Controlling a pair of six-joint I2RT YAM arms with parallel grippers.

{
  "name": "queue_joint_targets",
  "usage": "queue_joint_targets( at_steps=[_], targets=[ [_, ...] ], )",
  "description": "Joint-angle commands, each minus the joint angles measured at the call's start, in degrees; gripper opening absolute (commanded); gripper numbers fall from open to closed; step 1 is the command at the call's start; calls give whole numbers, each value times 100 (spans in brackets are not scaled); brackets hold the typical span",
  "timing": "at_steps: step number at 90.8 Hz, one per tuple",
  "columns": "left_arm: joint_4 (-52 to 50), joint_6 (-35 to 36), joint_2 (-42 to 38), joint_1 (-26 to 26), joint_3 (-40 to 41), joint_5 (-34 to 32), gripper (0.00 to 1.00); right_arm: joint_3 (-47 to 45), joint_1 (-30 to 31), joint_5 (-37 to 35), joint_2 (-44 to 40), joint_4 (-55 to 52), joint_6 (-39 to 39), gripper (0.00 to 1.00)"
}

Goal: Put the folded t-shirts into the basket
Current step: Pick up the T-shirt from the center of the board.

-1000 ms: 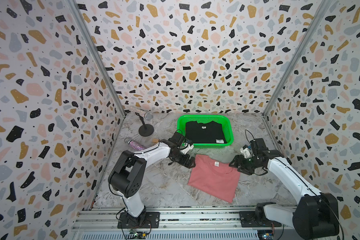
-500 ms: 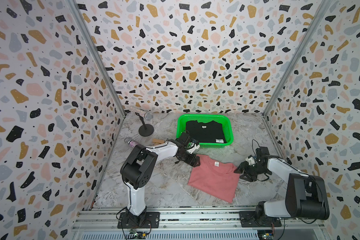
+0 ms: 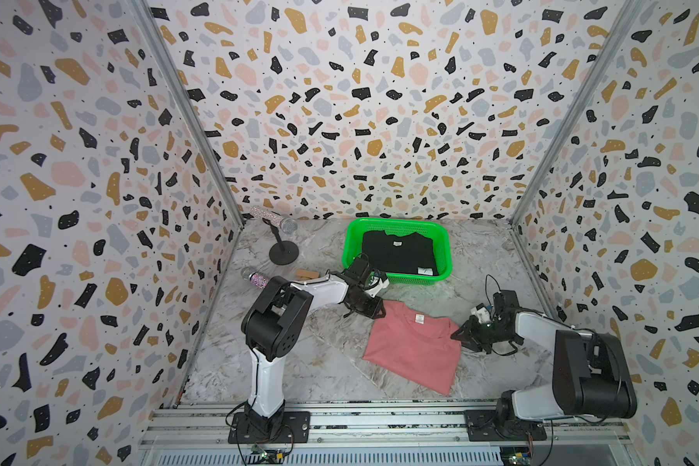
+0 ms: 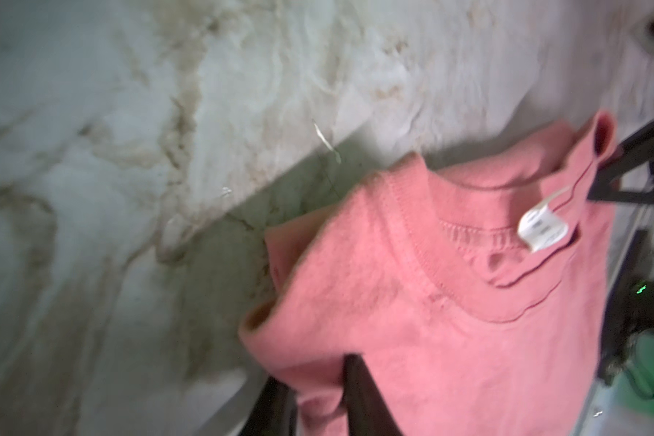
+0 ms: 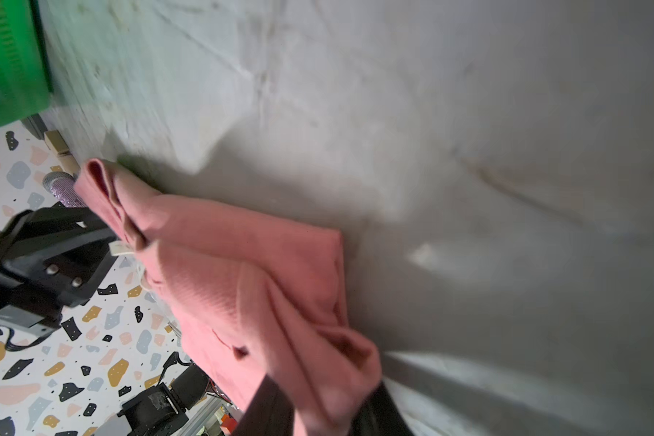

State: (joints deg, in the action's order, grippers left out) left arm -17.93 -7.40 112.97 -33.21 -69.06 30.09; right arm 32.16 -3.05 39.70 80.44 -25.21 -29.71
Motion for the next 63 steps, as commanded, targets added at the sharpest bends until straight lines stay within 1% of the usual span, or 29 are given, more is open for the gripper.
queue_joint_targets(
  at_steps=[1,9,14,23,27,35,40,46,49,51,56,58,60,63],
  targets=[
    [-277,84,33,-2,175,231,8,-2,82,25,-465,-326,-11,33],
    [-492,312,-118,-1,327,313,3,220,78,-324,-702,-734,138,41],
    [-624,438,-249,-1,463,324,2,405,78,-546,-754,-979,249,48],
    [-826,722,-545,48,744,328,2,683,77,-715,-659,-1225,467,54],
    [-858,802,-655,94,848,297,2,796,76,-723,-537,-1293,598,57],
    [-885,887,-852,278,1019,224,2,1003,86,-583,-298,-1252,827,60],
    [-881,841,-903,405,1060,226,1,1120,112,-484,-123,-1198,908,63],
    [-868,795,-918,549,1071,279,1,1231,171,-382,54,-1139,1003,64],
    [-888,792,-917,580,1053,290,5,1305,204,-337,150,-1140,1055,64],
    [-903,792,-917,586,1044,288,12,1342,231,-298,214,-1136,1080,64],
    [-914,796,-913,583,1032,337,39,1394,291,-255,378,-1120,1103,63],
    [-894,805,-909,593,1032,410,49,1395,299,-247,433,-1096,1094,62],
    [-885,809,-904,596,1012,441,54,1386,310,-233,480,-1073,1085,62],
    [-887,810,-904,609,980,476,58,1365,310,-225,550,-1032,1053,61]
  ],
)
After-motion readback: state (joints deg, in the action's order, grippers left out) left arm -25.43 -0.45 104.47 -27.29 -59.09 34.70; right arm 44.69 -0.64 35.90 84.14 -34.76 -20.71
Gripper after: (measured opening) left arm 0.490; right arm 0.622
